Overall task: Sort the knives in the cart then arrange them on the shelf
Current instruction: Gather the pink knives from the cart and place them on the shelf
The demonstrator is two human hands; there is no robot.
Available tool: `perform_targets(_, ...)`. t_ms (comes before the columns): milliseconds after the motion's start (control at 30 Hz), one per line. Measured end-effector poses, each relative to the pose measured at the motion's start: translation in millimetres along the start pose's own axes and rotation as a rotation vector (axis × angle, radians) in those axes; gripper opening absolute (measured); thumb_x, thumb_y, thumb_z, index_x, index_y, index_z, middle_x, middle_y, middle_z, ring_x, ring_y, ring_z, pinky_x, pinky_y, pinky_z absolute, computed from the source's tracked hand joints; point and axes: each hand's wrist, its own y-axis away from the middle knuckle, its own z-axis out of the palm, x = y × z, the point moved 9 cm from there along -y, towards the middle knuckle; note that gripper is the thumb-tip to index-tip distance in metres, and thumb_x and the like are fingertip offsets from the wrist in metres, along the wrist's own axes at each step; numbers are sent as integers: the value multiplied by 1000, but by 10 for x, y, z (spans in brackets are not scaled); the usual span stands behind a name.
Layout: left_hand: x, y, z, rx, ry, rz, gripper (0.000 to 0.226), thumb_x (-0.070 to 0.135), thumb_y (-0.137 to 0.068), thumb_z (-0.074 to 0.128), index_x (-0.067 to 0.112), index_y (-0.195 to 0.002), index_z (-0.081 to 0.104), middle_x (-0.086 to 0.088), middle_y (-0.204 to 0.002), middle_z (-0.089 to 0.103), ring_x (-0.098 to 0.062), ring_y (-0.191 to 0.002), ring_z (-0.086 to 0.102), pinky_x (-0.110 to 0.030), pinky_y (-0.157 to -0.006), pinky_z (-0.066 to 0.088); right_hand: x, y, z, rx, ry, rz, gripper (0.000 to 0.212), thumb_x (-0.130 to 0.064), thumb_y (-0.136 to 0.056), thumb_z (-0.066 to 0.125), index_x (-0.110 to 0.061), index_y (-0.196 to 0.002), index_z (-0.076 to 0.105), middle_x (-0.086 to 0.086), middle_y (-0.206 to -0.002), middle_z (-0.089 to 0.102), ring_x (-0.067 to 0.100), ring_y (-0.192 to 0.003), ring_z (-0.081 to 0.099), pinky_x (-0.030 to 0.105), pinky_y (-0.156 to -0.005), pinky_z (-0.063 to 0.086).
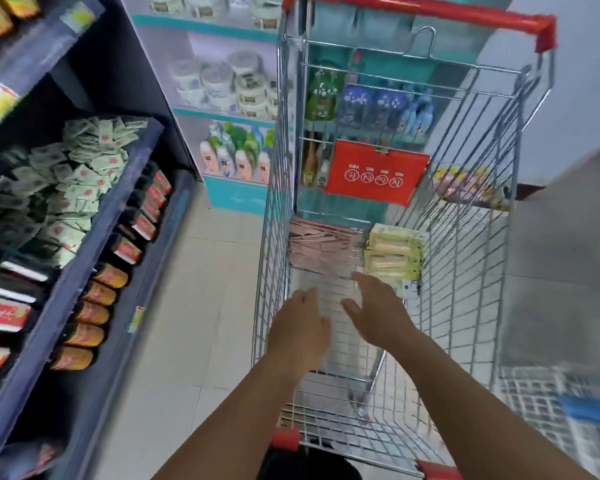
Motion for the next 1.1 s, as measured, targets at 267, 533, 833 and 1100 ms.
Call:
perform_targets(267,-200,-800,201,-25,33,-88,63,27,-97,47,18,-151,16,-8,-146,35,-23,-131,39,-36,-103,40,266,-896,84,10,-33,40,59,-31,-96,50,-16,-148,26,9,-150,35,29,-136,34,38,-110,29)
perform_targets(533,-512,-1536,760,-32,6,-220,63,25,-98,42,21,-152,9,-9,-155,18,-24,-139,27,-38,-110,35,741,-1907,476,-72,14,12,60,-28,-93,55,-19,-147,29,8,-149,38,30,-134,37,40,-110,33)
perform_targets(833,-546,-2434,1459,-150,-275,-195,76,6,-95,45,26,-152,-1,-4,-160,-1,-28,-146,5,-40,-115,18,1042,-2744,962,-142,199,-123,57,-25,-90,51,-15,-142,33,9,-142,44,28,-129,42,37,-104,37)
perform_targets(1100,-655,-2883,1770,-196,-363,-172,63,33,-100,39,31,-151,2,-13,-154,7,-34,-142,13,-44,-101,39,921,-3201,1162,-71,251,-290,53,-21,-81,63,-29,-129,43,-2,-131,53,24,-123,48,39,-100,43)
